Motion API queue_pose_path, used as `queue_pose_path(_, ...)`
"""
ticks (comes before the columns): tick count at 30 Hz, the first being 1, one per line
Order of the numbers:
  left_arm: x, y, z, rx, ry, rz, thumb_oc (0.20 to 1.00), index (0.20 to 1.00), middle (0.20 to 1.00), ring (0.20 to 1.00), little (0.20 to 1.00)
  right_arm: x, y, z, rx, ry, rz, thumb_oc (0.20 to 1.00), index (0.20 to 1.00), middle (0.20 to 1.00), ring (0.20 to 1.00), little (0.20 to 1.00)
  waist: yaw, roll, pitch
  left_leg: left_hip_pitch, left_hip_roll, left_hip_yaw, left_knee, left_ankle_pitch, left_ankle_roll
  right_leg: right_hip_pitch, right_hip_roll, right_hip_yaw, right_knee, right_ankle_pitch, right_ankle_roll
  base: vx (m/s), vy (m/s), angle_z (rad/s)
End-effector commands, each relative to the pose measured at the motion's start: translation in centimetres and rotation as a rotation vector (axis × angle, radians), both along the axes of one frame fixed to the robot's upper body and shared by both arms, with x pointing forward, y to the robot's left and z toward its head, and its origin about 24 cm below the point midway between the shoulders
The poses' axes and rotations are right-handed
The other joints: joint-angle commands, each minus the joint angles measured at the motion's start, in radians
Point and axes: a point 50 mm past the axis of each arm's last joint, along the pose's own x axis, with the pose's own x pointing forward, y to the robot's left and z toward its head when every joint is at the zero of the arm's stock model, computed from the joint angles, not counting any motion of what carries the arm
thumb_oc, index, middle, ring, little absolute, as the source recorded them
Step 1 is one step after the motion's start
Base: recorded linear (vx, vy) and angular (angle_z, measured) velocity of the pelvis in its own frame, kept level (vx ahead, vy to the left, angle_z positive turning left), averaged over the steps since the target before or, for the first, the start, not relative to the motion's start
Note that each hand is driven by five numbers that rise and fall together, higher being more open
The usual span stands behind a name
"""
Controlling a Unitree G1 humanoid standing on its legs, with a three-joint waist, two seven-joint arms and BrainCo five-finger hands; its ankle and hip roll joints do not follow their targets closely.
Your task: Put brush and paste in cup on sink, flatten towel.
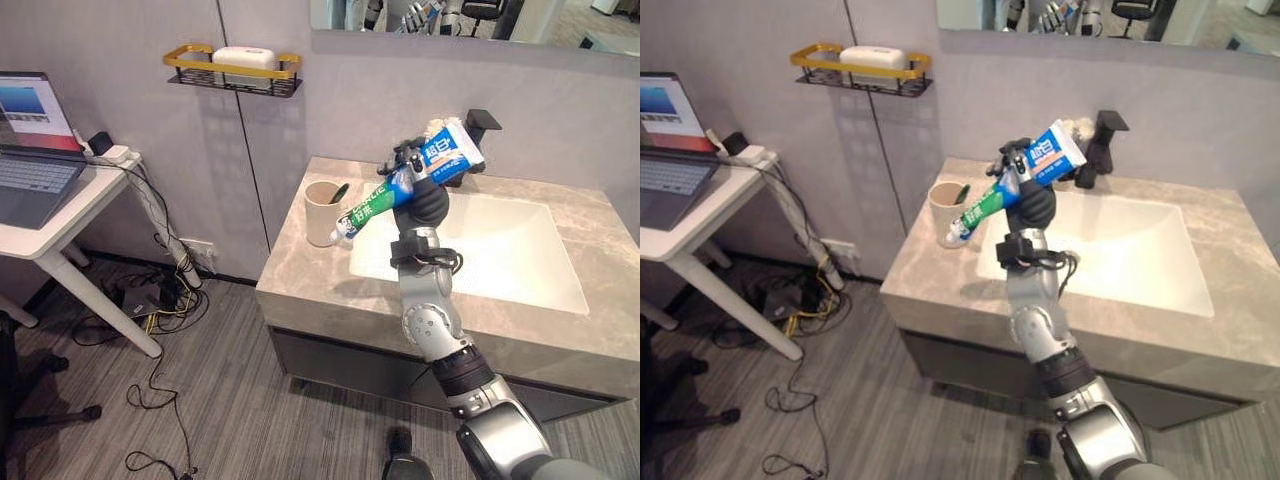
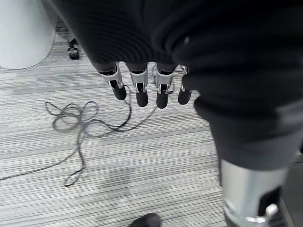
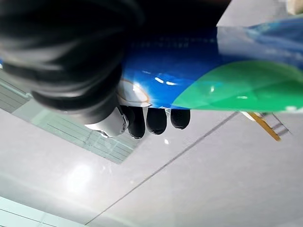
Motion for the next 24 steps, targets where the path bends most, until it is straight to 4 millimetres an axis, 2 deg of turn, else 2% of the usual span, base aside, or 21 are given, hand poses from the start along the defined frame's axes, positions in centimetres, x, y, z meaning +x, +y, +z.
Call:
queue_pose_path(1, 0.8, 0.6, 0.3, 0.037, -0.027, -0.023, 1.000, 1.000, 1.000, 1.000, 1.000, -0.3, -2.0, 5.2, 0.021, -0.226, -0.078, 0.200, 0.200, 0.200, 0.200, 0.200, 0.013, 0.013, 0.007, 0.007, 0.061, -0.027, 0.084, -0.058, 0.015, 0.058, 0.024, -0.029, 0.044, 0.022, 0.011, 0.10, -0.090, 0.27)
queue_pose_path(4, 0.2, 0.2, 0.1, 0.033, -0.007, -0.038, 1.000, 1.000, 1.000, 1.000, 1.000, -0.7, -2.6, 5.3, 0.021, -0.248, -0.100, 0.200, 0.200, 0.200, 0.200, 0.200, 0.009, 0.017, -0.001, 0.013, 0.091, -0.043, 0.064, -0.042, -0.001, 0.079, 0.040, -0.061, 0.022, 0.003, 0.007, 0.10, -0.134, 0.25)
queue_pose_path(9, -0.9, -0.2, -0.2, 0.013, 0.020, -0.044, 1.000, 1.000, 1.000, 1.000, 1.000, -1.2, -2.3, 6.7, -0.081, -0.316, -0.100, 0.200, 0.200, 0.200, 0.200, 0.200, 0.029, 0.018, -0.017, 0.026, 0.120, -0.044, 0.012, -0.008, -0.015, 0.104, 0.063, -0.082, -0.038, 0.010, 0.005, 0.06, -0.064, 0.05)
queue_pose_path(15, -1.9, -0.2, -0.4, 0.004, 0.054, -0.050, 1.000, 1.000, 1.000, 1.000, 1.000, -0.9, -1.5, 8.2, -0.125, -0.358, -0.085, 0.200, 0.200, 0.200, 0.200, 0.200, 0.046, 0.009, -0.026, 0.048, 0.127, -0.036, -0.037, 0.022, -0.020, 0.134, 0.074, -0.087, -0.092, 0.034, 0.008, 0.03, -0.008, 0.04)
queue_pose_path(20, -2.0, 0.2, -0.2, 0.001, 0.054, -0.038, 1.000, 1.000, 1.000, 1.000, 1.000, -0.6, -0.5, 10.9, -0.193, -0.429, -0.074, 0.200, 0.200, 0.200, 0.200, 0.200, 0.065, -0.012, -0.029, 0.046, 0.127, -0.035, -0.060, 0.035, -0.028, 0.151, 0.081, -0.090, -0.136, 0.050, 0.008, 0.01, 0.005, 0.01)
queue_pose_path(24, -2.0, 0.5, -0.1, 0.005, 0.049, -0.027, 1.000, 1.000, 1.000, 1.000, 1.000, -0.3, -0.1, 12.1, -0.201, -0.451, -0.069, 0.200, 0.200, 0.200, 0.200, 0.200, 0.073, -0.024, -0.024, 0.047, 0.128, -0.035, -0.066, 0.035, -0.029, 0.152, 0.083, -0.092, -0.143, 0.054, 0.008, 0.01, 0.001, -0.03)
